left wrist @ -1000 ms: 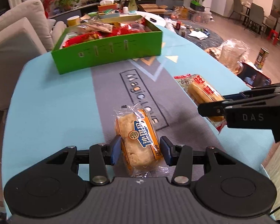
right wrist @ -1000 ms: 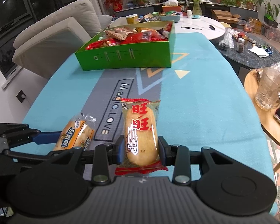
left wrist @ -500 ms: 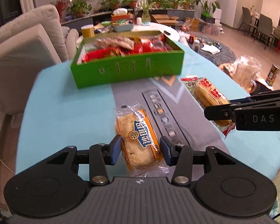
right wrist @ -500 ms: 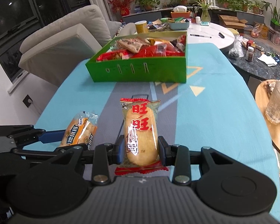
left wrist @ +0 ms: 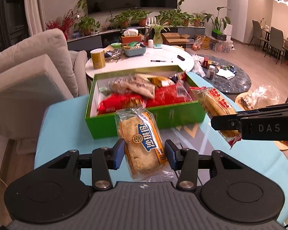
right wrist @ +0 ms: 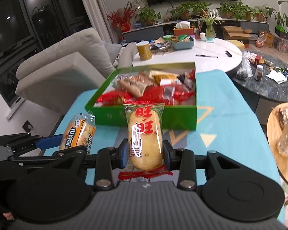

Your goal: Organize snacks

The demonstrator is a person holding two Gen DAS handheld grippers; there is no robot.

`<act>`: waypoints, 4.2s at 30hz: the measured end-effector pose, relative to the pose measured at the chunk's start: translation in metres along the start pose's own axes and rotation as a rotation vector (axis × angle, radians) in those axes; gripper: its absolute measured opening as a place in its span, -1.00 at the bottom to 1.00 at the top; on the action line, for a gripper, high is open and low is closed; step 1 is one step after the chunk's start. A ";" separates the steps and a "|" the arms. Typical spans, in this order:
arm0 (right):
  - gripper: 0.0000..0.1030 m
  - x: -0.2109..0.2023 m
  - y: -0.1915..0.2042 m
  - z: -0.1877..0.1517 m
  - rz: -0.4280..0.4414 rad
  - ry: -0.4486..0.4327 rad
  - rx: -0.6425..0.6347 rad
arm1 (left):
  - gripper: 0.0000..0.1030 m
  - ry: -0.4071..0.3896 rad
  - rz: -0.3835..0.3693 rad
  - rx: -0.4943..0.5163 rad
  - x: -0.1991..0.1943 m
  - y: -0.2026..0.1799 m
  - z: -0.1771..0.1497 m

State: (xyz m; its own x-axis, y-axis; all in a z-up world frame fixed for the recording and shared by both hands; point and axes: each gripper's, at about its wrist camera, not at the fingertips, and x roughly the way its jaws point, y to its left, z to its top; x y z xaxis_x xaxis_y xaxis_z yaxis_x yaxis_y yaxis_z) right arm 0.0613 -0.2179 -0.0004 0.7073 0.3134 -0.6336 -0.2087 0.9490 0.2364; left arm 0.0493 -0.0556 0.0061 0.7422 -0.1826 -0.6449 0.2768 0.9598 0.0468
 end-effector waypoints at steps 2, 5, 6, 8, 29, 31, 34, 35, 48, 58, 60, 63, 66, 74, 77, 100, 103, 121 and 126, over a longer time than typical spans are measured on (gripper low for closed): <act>0.51 0.004 0.000 0.008 -0.001 -0.006 0.002 | -0.18 -0.003 -0.002 0.004 0.006 0.002 0.009; 0.51 0.011 -0.002 0.019 -0.006 -0.012 0.007 | -0.18 -0.011 -0.001 0.009 0.014 0.006 0.022; 0.51 0.013 -0.003 0.023 -0.007 -0.013 0.009 | -0.18 -0.013 -0.001 0.010 0.017 0.008 0.027; 0.51 0.017 -0.004 0.030 -0.010 -0.017 0.009 | -0.18 -0.019 0.002 0.013 0.022 0.011 0.036; 0.51 0.077 -0.028 0.094 -0.055 -0.025 0.068 | -0.18 0.006 0.041 0.019 0.125 0.037 0.112; 0.51 0.085 -0.031 0.095 -0.054 -0.015 0.075 | -0.18 0.021 0.042 0.018 0.136 0.038 0.113; 0.52 0.093 -0.036 0.097 -0.046 -0.010 0.099 | -0.18 0.030 0.049 0.018 0.148 0.041 0.116; 0.52 0.096 -0.037 0.098 -0.044 -0.007 0.104 | -0.18 0.032 0.050 0.016 0.150 0.040 0.117; 0.51 0.121 -0.039 0.101 -0.032 0.025 0.115 | -0.21 0.016 0.068 0.046 0.169 0.037 0.123; 0.52 0.124 -0.048 0.101 -0.045 0.031 0.133 | -0.13 0.085 0.082 0.026 0.192 0.048 0.119; 0.52 0.127 -0.048 0.101 -0.044 0.032 0.131 | -0.14 0.127 0.088 0.028 0.201 0.050 0.115; 0.52 0.132 -0.046 0.100 -0.046 0.041 0.123 | -0.10 0.124 0.096 0.017 0.204 0.053 0.109; 0.58 0.134 -0.045 0.098 -0.050 0.040 0.114 | -0.05 0.117 0.092 0.018 0.200 0.052 0.109; 0.79 0.121 -0.049 0.102 -0.053 -0.008 0.142 | 0.38 0.034 0.107 0.034 0.175 0.050 0.115; 0.80 0.115 -0.048 0.102 -0.053 -0.015 0.141 | 0.40 0.010 0.114 0.034 0.164 0.050 0.115; 0.98 0.041 -0.004 0.067 -0.030 -0.081 0.085 | 0.75 -0.114 0.121 -0.038 0.056 0.041 0.066; 0.98 0.028 0.001 0.060 -0.041 -0.100 0.080 | 0.76 -0.127 0.120 -0.046 0.041 0.040 0.058; 0.98 -0.003 0.008 0.020 -0.054 -0.104 0.076 | 0.98 -0.144 0.161 -0.080 -0.011 0.024 0.015; 0.98 -0.008 0.008 0.005 -0.031 -0.103 0.053 | 0.98 -0.122 0.158 -0.113 -0.012 0.026 0.004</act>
State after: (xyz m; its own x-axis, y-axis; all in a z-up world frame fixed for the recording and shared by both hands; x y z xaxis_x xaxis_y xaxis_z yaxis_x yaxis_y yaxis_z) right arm 0.0575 -0.2129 0.0103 0.7793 0.2764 -0.5624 -0.1519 0.9540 0.2584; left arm 0.0498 -0.0297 0.0183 0.8413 -0.0459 -0.5386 0.0862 0.9950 0.0499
